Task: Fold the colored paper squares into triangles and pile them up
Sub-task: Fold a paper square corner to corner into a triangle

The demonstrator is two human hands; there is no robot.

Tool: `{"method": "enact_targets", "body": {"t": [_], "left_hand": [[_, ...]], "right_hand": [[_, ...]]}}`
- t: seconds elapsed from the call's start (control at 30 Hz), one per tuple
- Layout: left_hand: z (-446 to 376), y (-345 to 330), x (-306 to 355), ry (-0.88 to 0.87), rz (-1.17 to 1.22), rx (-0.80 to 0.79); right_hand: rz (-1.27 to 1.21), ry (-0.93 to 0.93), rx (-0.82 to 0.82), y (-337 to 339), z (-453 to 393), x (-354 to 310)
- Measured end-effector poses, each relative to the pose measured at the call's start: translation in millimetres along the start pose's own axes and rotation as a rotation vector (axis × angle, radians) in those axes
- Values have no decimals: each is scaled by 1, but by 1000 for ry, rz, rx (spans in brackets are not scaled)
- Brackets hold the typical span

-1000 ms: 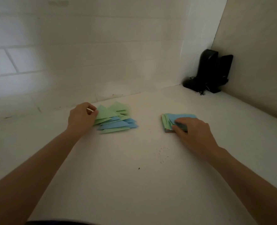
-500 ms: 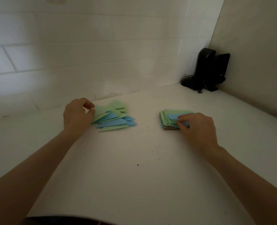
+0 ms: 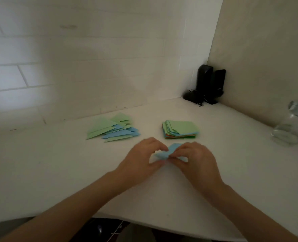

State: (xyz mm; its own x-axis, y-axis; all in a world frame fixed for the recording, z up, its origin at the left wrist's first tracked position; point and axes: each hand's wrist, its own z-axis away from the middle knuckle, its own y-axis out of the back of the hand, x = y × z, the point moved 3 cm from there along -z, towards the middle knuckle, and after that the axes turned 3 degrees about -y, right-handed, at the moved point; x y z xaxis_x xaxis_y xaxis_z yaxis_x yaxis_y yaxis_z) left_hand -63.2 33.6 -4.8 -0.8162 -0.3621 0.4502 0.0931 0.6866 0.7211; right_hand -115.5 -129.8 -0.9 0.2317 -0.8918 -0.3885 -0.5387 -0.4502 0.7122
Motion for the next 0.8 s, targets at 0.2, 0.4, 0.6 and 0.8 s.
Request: {"method": "enact_targets", "body": {"t": [0.2,0.4,0.6,0.8], "left_hand": [[20,-21,9,26,-24,-44],[23,-22,16,118,15,11],[22,-24,15,205,-20,122],[15,-23,9,362,100,96]], "right_hand": [[-77,-87,-118,-2,32,3],[-102,-101,-247,-2,31,7],[-109,-193,-261,-1,25,12],[-117,-332,-341,-1,19,11]]}}
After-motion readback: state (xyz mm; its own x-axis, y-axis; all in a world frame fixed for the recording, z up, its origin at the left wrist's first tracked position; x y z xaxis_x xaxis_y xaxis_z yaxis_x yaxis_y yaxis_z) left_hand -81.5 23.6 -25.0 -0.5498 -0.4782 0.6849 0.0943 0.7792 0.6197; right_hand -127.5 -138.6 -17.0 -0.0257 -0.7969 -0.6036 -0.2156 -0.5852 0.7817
